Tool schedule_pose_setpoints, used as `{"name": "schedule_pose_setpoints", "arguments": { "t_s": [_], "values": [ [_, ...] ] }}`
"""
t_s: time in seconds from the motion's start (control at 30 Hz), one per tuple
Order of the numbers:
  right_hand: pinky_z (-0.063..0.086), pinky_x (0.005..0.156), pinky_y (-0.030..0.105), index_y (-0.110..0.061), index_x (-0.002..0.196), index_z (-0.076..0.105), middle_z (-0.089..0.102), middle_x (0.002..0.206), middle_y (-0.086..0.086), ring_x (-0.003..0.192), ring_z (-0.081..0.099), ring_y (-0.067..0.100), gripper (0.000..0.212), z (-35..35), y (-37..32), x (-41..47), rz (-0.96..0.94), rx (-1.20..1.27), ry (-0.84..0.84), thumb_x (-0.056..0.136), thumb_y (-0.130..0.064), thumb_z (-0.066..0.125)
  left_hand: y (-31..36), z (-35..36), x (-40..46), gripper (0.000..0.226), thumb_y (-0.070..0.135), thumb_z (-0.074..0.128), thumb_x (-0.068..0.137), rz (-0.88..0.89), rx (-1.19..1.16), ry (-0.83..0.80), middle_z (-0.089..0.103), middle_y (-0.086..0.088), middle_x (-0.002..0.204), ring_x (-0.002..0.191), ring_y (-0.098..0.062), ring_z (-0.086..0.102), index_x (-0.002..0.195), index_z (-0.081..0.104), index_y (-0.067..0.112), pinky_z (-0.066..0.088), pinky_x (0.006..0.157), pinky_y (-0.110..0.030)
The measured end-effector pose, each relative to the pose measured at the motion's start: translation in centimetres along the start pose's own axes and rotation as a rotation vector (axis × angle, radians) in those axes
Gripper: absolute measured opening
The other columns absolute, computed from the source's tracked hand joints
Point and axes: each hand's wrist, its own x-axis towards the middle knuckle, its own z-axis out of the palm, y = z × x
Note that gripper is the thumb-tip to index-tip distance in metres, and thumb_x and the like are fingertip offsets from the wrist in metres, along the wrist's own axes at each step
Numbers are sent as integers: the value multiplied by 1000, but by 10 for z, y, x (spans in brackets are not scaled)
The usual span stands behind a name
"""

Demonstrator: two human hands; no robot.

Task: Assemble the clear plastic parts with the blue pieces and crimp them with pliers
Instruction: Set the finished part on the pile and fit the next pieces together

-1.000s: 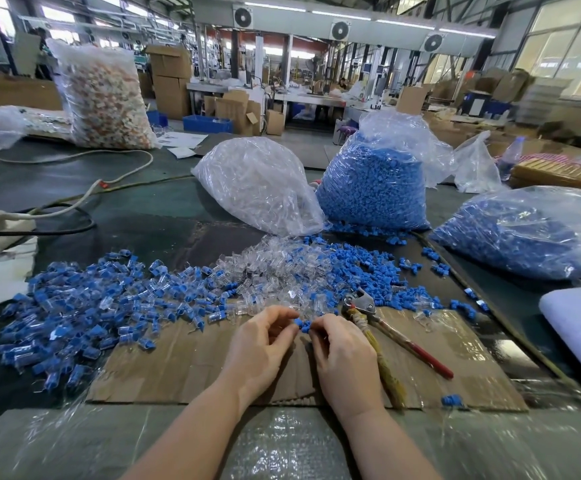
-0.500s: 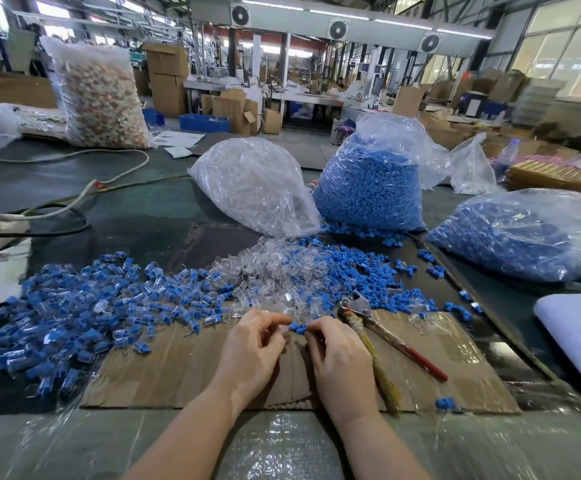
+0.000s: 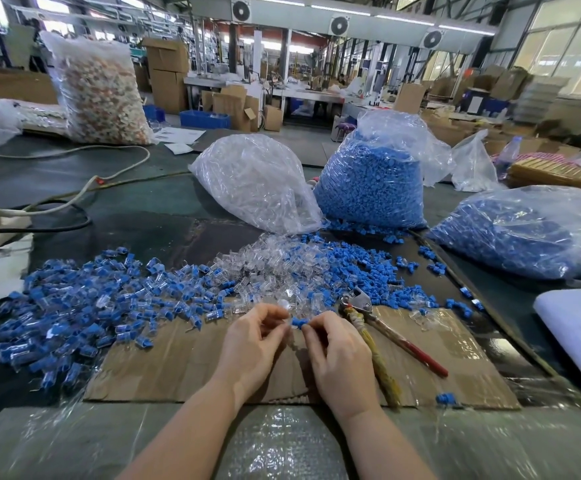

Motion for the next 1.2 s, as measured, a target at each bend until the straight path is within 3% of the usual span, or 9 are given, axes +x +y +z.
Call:
{"name": "schedule_pose_setpoints", "arguments": {
  "t_s": [0.17, 0.4, 0.57, 0.73, 0.93, 1.1, 1.2],
  "values": [
    [45, 64, 35, -12, 75, 56, 59, 71, 1, 70, 54, 20, 15, 1, 0, 1, -1, -19, -22, 87, -17, 64, -1, -1, 2, 18, 3, 65, 84, 0, -13, -24, 67, 0, 76, 71, -7, 66, 84, 62, 20, 53, 68, -21],
    [35, 62, 28, -12, 71, 57, 60, 67, 2, 67, 56, 22, 18, 2, 0, -1, 0, -41, -36, 84, -20, 66, 2, -2, 0, 20, 1, 66, 83, 22, 36, -78, 66, 0, 74, 67, -3, 61, 80, 62, 20, 49, 64, -13],
    [42, 73, 23, -14, 88, 64, 64, 83, -3, 81, 58, 15, 7, 0, -1, 0, -50, 5, -29, 84, -19, 65, 7, -2, -1, 18, 2, 62, 86, 10, 11, -51, 65, -2, 76, 67, -4, 61, 85, 61, 20, 49, 64, -14],
    [44, 84, 23, -14, 105, 67, 64, 96, -3, 92, 59, 15, 22, -3, -1, 1, -90, 56, -58, 84, -14, 65, 10, -2, -2, 17, 1, 61, 87, 5, -16, -67, 64, -2, 72, 62, -4, 59, 86, 62, 18, 47, 60, -12],
    [50, 80, 32, -13, 103, 70, 63, 91, -1, 88, 59, 17, 20, -3, 0, 2, -102, 67, -75, 83, -12, 68, 10, -3, -1, 18, 0, 62, 85, 13, 23, -70, 64, -1, 68, 60, -6, 58, 84, 62, 18, 49, 63, -18],
    [46, 76, 30, -12, 98, 71, 62, 86, -1, 83, 59, 19, 17, -2, -1, 3, -108, 94, -51, 81, -17, 70, 8, -2, 0, 19, 0, 62, 85, 0, 16, -53, 63, -1, 66, 61, -12, 57, 82, 63, 19, 50, 67, -30],
    [47, 75, 30, -12, 97, 71, 62, 86, -1, 83, 59, 19, 17, -2, -1, 3, -113, 97, -46, 82, -19, 70, 7, -1, 0, 22, -1, 62, 85, -6, -5, -58, 63, -1, 66, 61, -11, 57, 81, 63, 21, 50, 66, -29]
  ]
}}
